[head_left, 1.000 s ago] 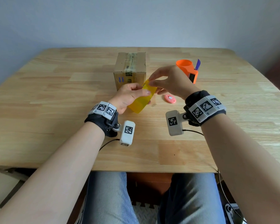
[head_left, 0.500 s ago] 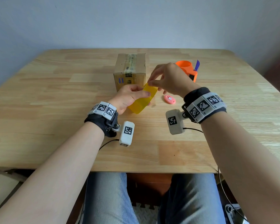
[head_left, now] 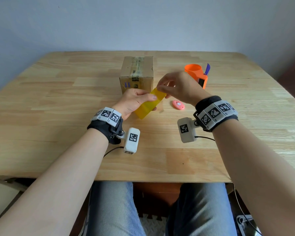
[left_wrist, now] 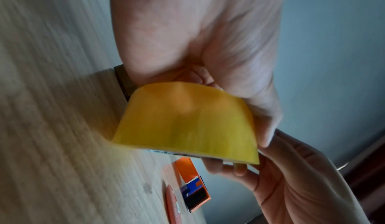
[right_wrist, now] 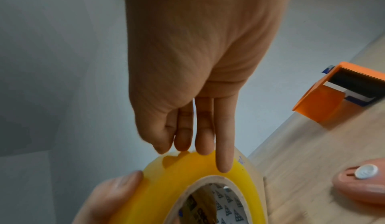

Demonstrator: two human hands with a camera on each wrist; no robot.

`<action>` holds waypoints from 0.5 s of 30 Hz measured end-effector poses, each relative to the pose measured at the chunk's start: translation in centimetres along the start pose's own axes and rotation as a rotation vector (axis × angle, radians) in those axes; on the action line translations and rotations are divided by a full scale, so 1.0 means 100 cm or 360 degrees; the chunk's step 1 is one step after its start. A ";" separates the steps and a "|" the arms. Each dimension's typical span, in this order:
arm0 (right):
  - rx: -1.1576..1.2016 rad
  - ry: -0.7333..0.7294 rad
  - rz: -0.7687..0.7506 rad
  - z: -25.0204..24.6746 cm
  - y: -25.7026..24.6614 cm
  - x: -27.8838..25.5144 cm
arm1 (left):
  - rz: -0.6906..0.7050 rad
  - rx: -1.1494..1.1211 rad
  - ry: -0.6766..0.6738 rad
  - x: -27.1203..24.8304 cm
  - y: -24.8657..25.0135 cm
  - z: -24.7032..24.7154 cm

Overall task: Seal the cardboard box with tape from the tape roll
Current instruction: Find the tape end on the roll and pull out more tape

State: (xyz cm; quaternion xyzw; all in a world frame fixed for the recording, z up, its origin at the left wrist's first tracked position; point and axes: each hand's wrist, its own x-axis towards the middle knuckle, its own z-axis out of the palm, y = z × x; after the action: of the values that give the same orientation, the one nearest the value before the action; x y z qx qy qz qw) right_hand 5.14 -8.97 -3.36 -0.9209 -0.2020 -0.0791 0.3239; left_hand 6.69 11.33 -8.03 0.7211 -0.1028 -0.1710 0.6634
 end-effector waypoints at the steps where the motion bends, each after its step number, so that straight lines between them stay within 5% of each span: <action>1: 0.0046 0.0022 0.0021 -0.001 0.002 -0.002 | 0.0005 0.0013 0.0002 0.000 0.000 0.000; 15: 0.0011 0.0121 0.0066 0.005 0.009 0.002 | 0.0001 0.0114 -0.0030 -0.001 0.008 0.001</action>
State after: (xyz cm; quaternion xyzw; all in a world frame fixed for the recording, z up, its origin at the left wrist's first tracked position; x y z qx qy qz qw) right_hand 5.68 -9.19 -4.22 -0.9201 -0.1706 -0.1064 0.3361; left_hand 6.61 11.20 -7.26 0.7427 -0.1153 -0.1740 0.6362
